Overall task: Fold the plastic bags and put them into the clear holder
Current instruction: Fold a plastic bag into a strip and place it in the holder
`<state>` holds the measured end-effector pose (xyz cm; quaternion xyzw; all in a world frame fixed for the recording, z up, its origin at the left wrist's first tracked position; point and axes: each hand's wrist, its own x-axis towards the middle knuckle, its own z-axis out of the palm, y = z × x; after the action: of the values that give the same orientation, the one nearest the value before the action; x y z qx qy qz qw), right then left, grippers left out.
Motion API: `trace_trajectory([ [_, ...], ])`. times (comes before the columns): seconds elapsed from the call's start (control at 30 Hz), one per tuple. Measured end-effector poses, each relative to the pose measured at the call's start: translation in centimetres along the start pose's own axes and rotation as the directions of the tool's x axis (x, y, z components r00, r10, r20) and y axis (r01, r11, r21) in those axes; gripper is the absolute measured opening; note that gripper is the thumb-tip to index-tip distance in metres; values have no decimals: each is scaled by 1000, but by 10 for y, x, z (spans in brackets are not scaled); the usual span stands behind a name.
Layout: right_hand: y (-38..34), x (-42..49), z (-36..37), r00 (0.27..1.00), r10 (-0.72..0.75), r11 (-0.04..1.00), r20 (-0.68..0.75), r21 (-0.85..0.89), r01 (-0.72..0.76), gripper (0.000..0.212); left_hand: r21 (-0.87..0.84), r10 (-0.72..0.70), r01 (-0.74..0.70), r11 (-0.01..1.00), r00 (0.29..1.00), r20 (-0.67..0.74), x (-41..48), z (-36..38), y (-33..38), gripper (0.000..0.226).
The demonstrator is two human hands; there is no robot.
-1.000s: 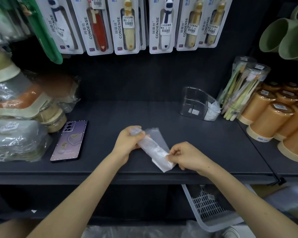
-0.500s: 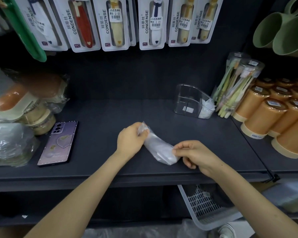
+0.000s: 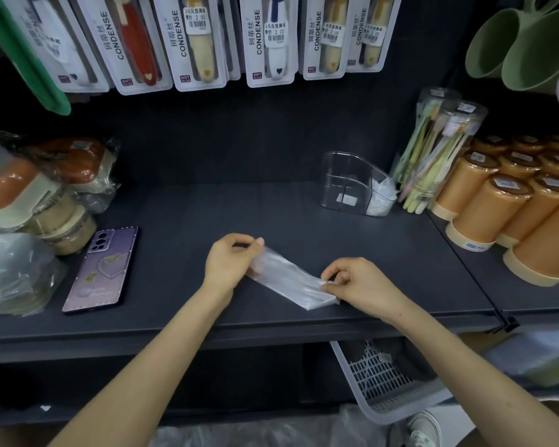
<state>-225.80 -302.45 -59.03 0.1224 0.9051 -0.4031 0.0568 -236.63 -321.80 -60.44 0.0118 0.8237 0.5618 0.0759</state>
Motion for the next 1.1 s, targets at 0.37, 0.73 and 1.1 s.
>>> trace_trajectory([
  [0.37, 1, -2, 0, 1000, -25, 999, -18, -22, 25, 9, 423, 729, -837, 347, 524, 440, -24, -5, -26, 38],
  [0.73, 1, -11, -3, 997, 62, 943, -45, 329, -43, 13, 456, 417, -774, 440, 625, 660, -20, 4, -29, 74],
  [1.1, -1, -33, 53, 759, -235, 953, -606, -297, 58, 31, 528, 394, -746, 405, 664, 636, -24, 8, -31, 97],
])
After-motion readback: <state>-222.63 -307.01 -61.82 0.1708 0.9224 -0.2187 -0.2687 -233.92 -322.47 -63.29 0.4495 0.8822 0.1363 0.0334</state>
